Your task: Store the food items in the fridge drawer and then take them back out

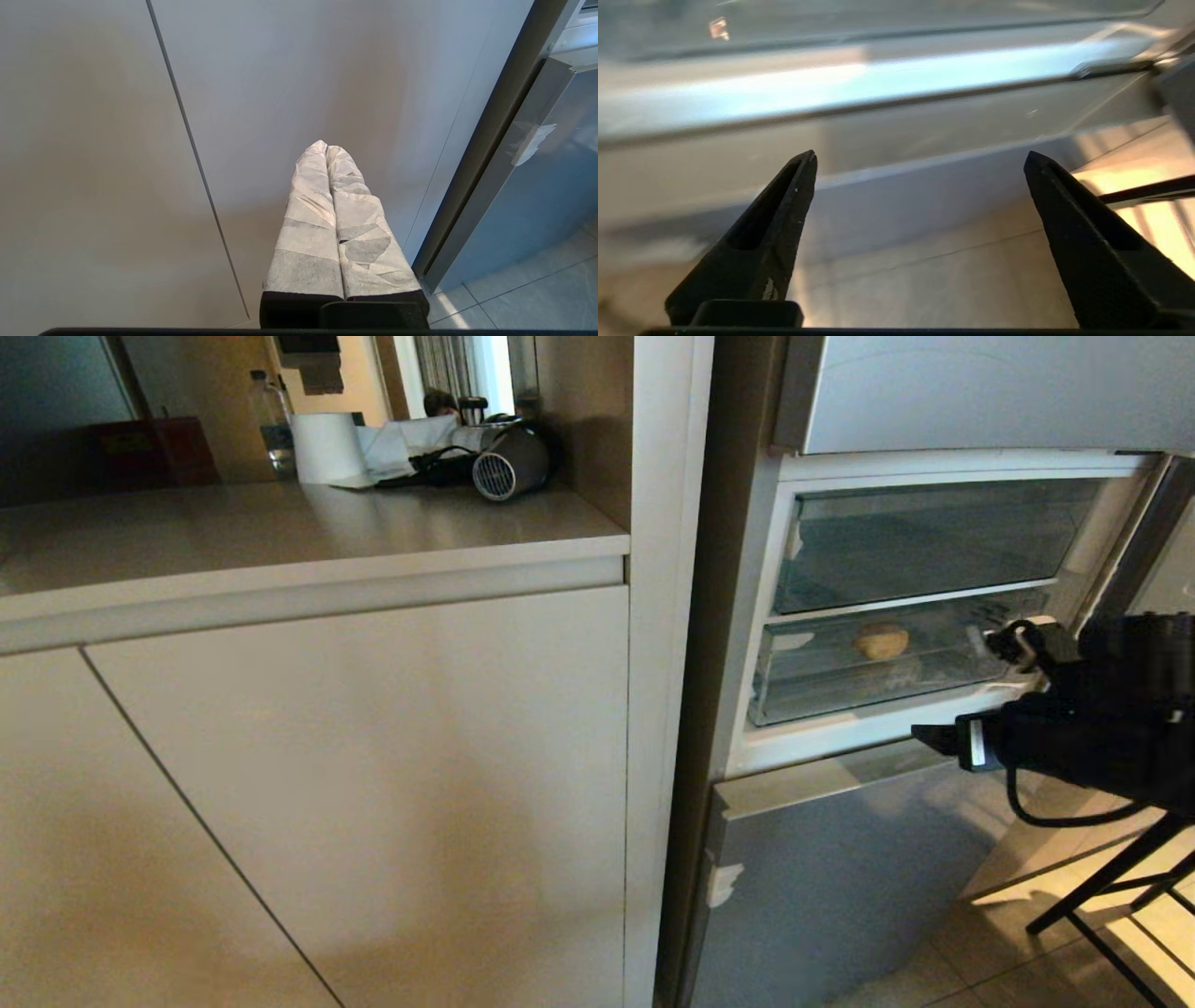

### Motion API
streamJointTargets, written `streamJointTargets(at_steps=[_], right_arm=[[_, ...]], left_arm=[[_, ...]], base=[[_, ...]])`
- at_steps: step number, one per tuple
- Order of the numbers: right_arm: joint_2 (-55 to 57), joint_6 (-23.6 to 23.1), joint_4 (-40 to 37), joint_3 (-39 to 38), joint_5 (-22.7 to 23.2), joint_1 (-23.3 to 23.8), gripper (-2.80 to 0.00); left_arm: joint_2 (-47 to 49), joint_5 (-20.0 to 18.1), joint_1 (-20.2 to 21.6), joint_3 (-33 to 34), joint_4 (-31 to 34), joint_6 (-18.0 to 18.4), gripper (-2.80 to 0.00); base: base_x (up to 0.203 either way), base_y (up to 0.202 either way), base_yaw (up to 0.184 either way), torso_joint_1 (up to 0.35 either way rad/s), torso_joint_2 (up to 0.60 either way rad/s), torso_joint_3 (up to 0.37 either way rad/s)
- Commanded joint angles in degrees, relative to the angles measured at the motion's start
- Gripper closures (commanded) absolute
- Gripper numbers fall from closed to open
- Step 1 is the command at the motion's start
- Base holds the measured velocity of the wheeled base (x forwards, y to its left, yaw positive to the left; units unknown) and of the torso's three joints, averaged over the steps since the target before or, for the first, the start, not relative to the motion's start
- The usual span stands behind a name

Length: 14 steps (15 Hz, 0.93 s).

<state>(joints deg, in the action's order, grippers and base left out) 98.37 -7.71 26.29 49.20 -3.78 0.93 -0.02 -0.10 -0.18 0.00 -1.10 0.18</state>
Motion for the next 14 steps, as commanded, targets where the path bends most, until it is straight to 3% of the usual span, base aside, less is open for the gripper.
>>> streamJointTargets(at_steps=[1,4,14], right_arm=[[8.95,-0.61,5.74,2.80,-2.33,-0.09,-2.80],[11.74,-3.84,15.85,4.32,-3.63,0.12,-2.80],[16.50,-7.28,30.91,4.23,-0.66,0.21,-2.80]], left_arm=[[0.02,0.01,-0.06,0.53,-0.05,-0.01,0.00],[0.02,0.01,0.01,0.53,0.00,-0.01,0.00],[0.02,0.01,0.01,0.53,-0.04,-0.01,0.00]], base=[[0.000,0.000,0.000,0.000,0.00,0.000],[0.000,0.000,0.000,0.000,0.00,0.000],[0.000,0.000,0.000,0.000,0.00,0.000]])
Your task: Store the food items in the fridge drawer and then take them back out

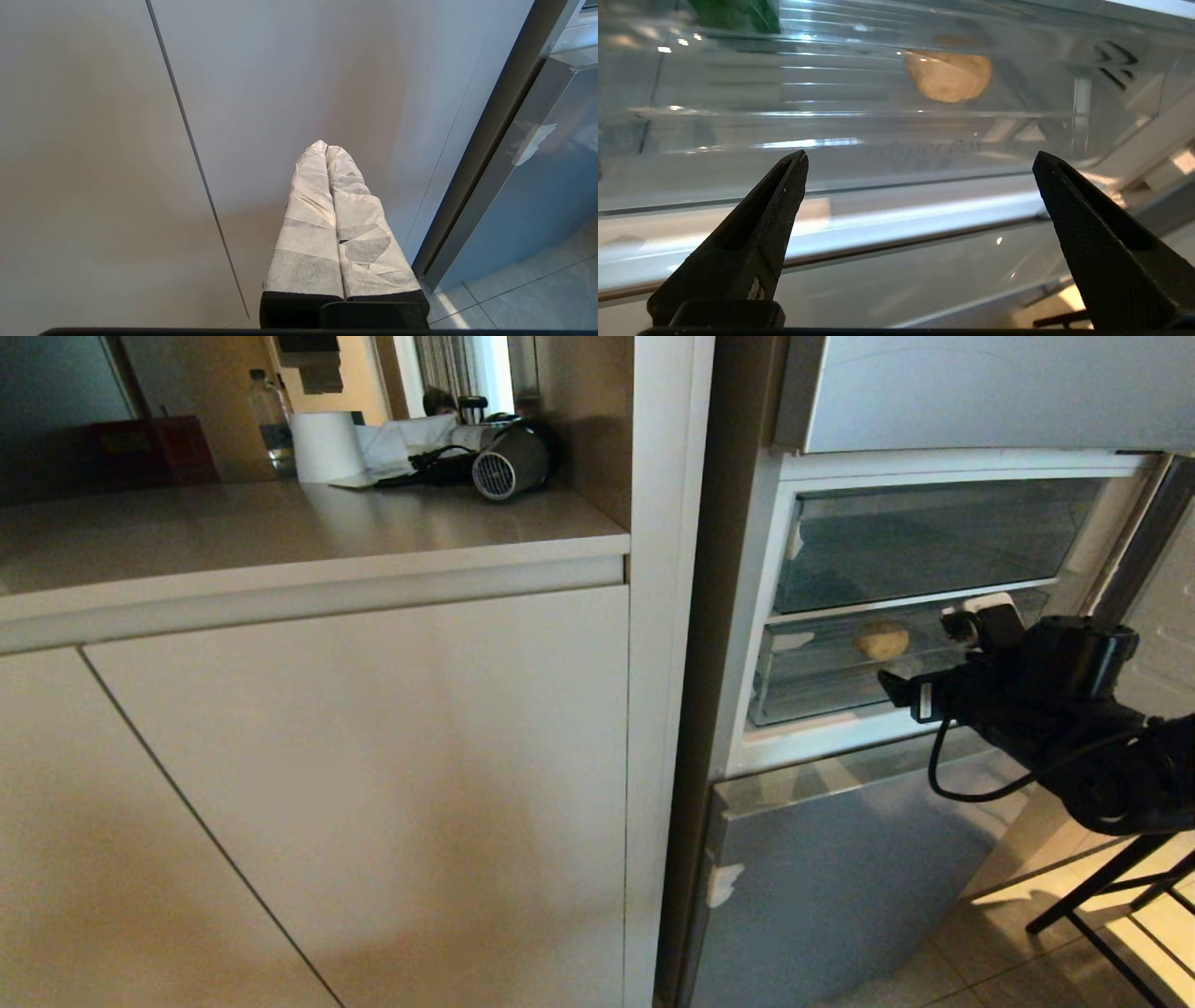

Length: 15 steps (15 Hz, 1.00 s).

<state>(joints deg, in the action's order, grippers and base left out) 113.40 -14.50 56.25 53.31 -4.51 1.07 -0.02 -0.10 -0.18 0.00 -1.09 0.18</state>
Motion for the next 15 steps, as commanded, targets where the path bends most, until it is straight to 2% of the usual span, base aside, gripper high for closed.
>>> streamJointTargets(at_steps=[1,7,10,12,15], right_arm=[[2.04,-0.88,1.96,0.29,0.20,0.07,-2.80],[3.93,-3.99,5.91,1.97,0.73,0.29,-2.80],[4.71,-9.88,11.23,1.36,0.71,1.48,-2.80],[6.37,-13.61,19.38,0.81,0.65,2.53,-2.80],[7.22,-15.21,20.96,-0.40,0.77,2.97,-2.80]], left_arm=[[0.02,0.01,0.00,0.53,-0.05,-0.01,0.00],[0.02,0.01,-0.01,0.53,-0.05,-0.01,0.00],[0.02,0.01,0.01,0.53,-0.05,-0.01,0.00],[0.02,0.01,0.01,0.53,-0.05,-0.01,0.00],[0.02,0.01,0.00,0.53,-0.05,-0.01,0.00]], base=[[0.000,0.000,0.000,0.000,0.00,0.000],[0.000,0.000,0.000,0.000,0.00,0.000],[0.000,0.000,0.000,0.000,0.00,0.000],[0.000,0.000,0.000,0.000,0.00,0.000],[0.000,0.000,0.000,0.000,0.00,0.000]])
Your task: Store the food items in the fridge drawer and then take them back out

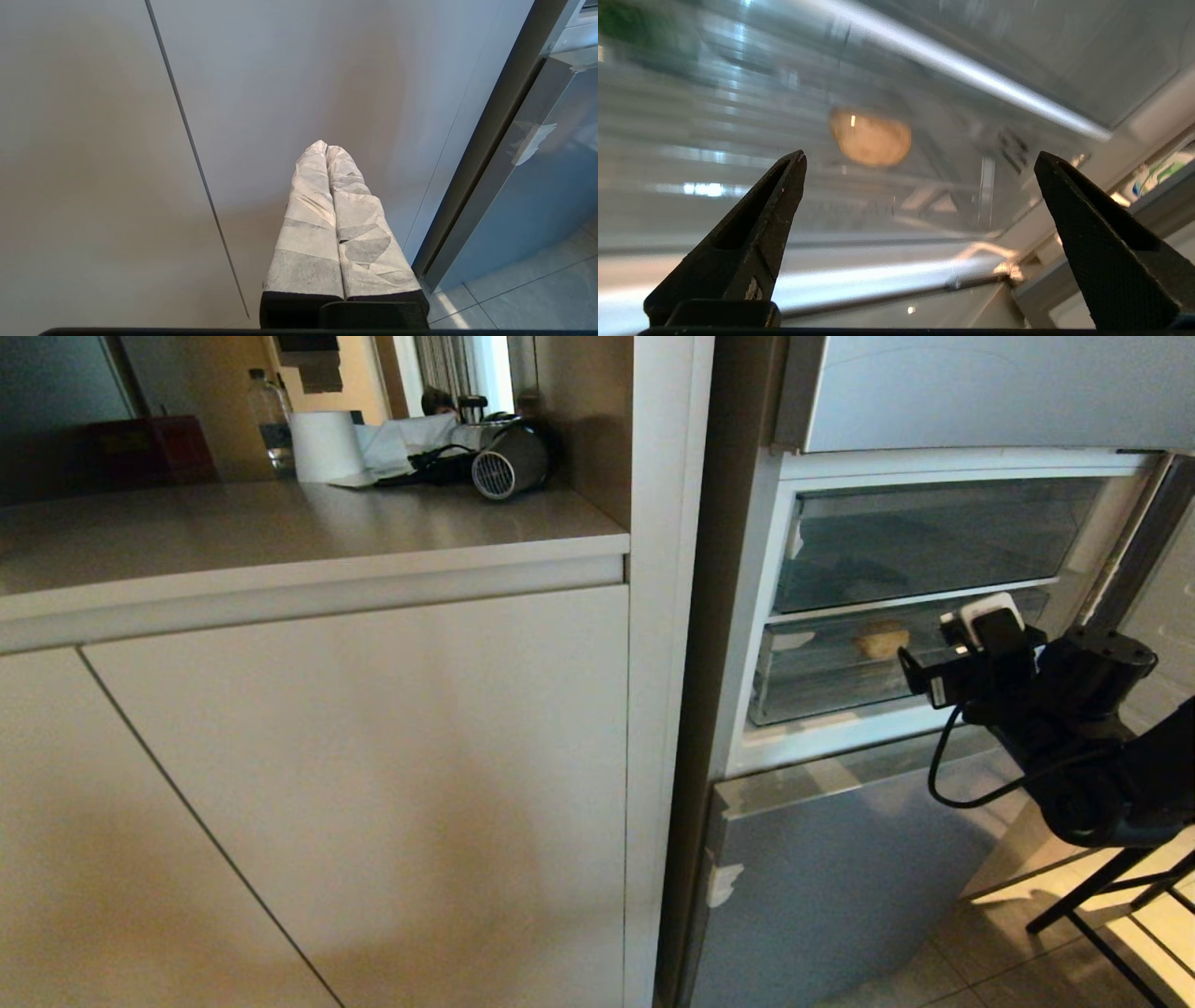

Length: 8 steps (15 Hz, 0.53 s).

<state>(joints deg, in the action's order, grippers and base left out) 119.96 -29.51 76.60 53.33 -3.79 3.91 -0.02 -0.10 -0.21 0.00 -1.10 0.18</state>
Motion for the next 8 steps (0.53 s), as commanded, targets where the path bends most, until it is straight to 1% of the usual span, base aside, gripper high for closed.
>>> streamJointTargets(at_steps=[1,3,6,8], right_arm=[[0.71,-0.19,1.40,-0.51,0.24,0.04,-2.80],[1.31,-0.80,2.41,-0.81,2.56,0.04,-2.80],[2.92,-2.69,9.13,-2.86,5.77,0.08,-2.80],[3.00,-2.83,9.71,-3.68,6.76,0.04,-2.80]], left_arm=[[0.02,0.01,0.03,0.53,-0.05,-0.01,0.00],[0.02,0.01,0.02,0.53,-0.05,-0.01,0.00],[0.02,0.01,0.03,0.53,-0.05,-0.01,0.00],[0.02,0.01,0.03,0.53,-0.04,-0.01,0.00]], base=[[0.000,0.000,0.000,0.000,0.00,0.000],[0.000,0.000,0.000,0.000,0.00,0.000],[0.000,0.000,0.000,0.000,0.00,0.000],[0.000,0.000,0.000,0.000,0.00,0.000]])
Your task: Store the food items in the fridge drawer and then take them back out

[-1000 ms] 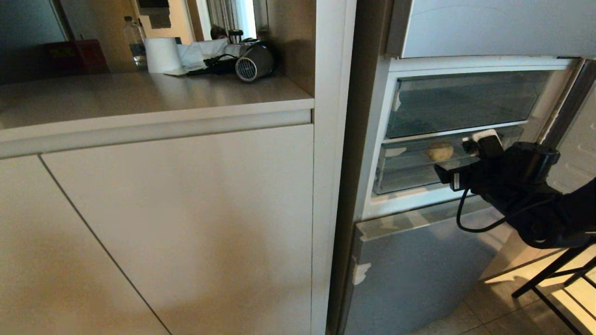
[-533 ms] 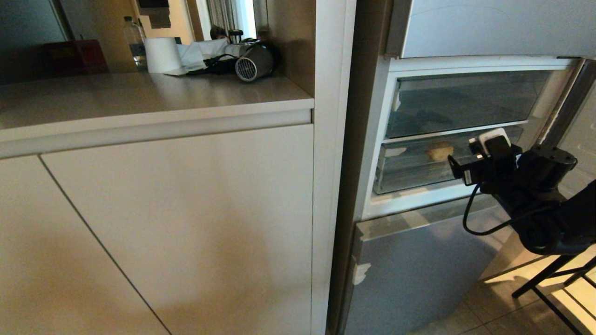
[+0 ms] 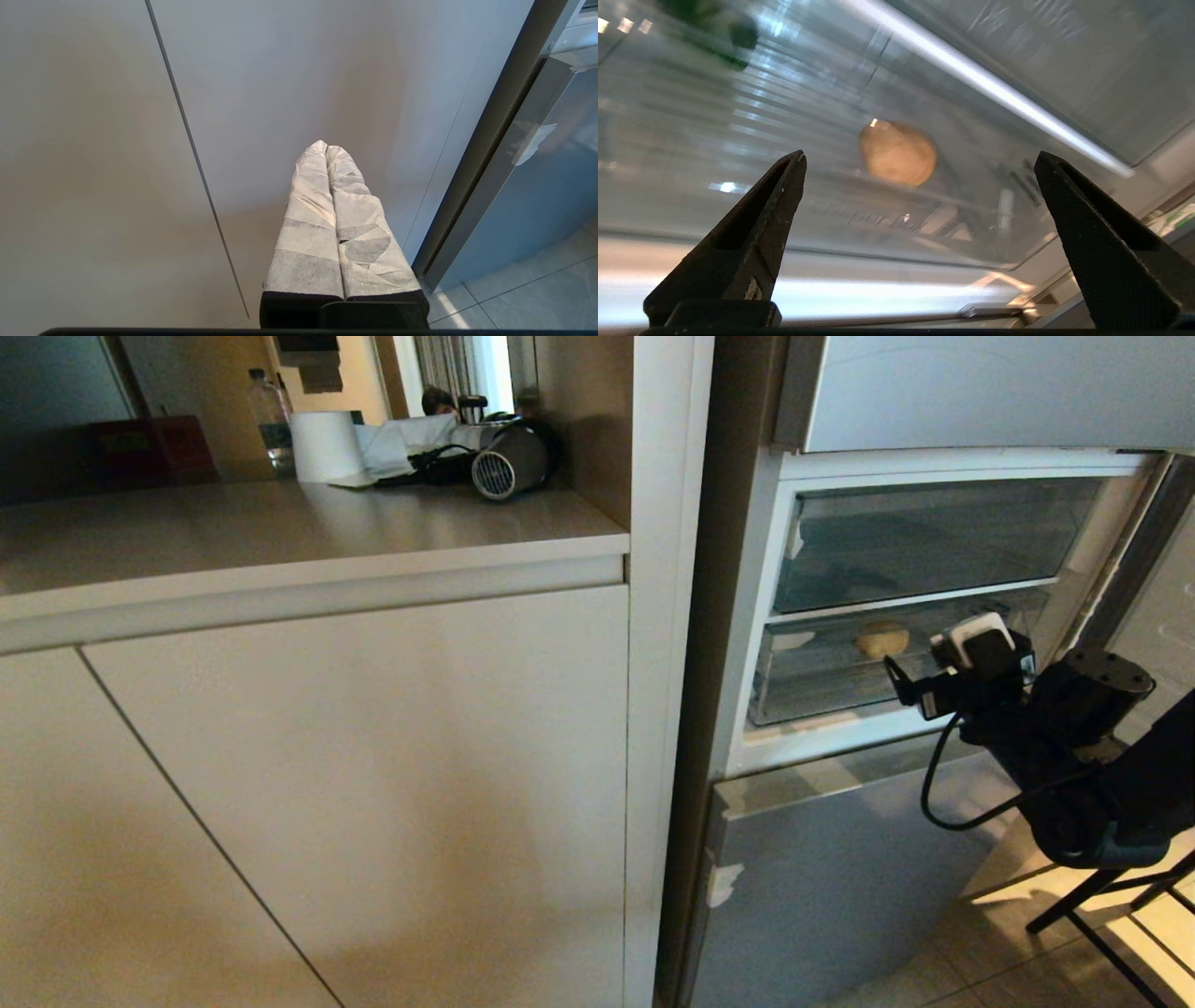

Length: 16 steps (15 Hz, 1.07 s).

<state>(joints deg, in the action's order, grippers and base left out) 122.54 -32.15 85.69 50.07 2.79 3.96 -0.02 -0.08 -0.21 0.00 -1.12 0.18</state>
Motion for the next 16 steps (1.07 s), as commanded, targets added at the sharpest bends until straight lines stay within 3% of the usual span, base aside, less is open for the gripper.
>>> streamJointTargets(at_steps=[1,16], right_arm=[[0.42,-0.27,0.62,-0.08,0.20,-0.01,-2.80],[2.00,-2.39,0.36,6.66,2.40,-0.09,-2.80]], left_arm=[[0.02,-0.01,0.03,0.53,-0.02,-0.01,0.00],[0.02,-0.01,0.03,0.53,-0.02,-0.01,0.00]], base=[[0.000,0.000,0.000,0.000,0.00,0.000],[0.000,0.000,0.000,0.000,0.00,0.000]])
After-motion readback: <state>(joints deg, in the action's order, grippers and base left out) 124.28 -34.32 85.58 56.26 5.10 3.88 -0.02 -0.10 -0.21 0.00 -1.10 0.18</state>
